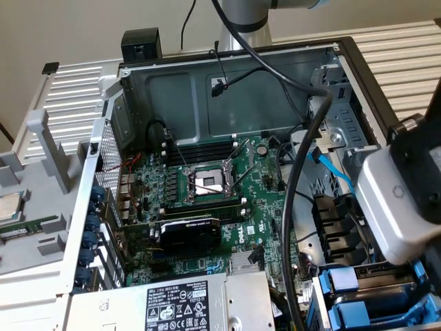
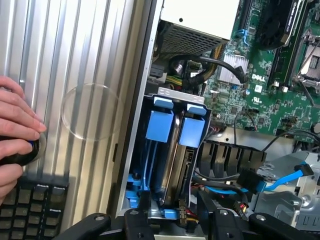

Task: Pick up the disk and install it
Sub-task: 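Insert the first disk wire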

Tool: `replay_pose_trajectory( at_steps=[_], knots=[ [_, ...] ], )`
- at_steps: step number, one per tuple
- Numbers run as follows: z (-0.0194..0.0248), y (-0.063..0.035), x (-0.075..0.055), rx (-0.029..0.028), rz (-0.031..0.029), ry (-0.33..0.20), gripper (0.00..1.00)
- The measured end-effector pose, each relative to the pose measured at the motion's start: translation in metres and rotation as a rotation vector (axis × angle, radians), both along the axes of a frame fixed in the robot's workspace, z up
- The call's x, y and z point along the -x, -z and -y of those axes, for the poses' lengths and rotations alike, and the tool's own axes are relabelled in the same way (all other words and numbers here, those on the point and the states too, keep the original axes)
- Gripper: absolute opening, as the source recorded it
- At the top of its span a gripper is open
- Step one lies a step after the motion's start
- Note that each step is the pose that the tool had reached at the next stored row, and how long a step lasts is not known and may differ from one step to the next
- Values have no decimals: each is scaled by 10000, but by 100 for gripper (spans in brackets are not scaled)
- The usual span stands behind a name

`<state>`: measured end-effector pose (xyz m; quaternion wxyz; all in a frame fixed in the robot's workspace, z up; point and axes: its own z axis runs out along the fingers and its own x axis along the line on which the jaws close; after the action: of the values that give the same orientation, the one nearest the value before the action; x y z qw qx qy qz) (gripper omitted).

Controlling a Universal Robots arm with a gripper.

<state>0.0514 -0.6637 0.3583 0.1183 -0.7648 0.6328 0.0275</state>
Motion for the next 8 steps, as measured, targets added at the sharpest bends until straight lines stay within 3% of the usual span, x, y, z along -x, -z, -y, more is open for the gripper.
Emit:
replay_pose_trajectory(
  at_steps=[2,8],
  knots=[
    [1,10,-19,-50,0,-57,49],
    [9,50,-61,-302,0,-223,49]
  ],
)
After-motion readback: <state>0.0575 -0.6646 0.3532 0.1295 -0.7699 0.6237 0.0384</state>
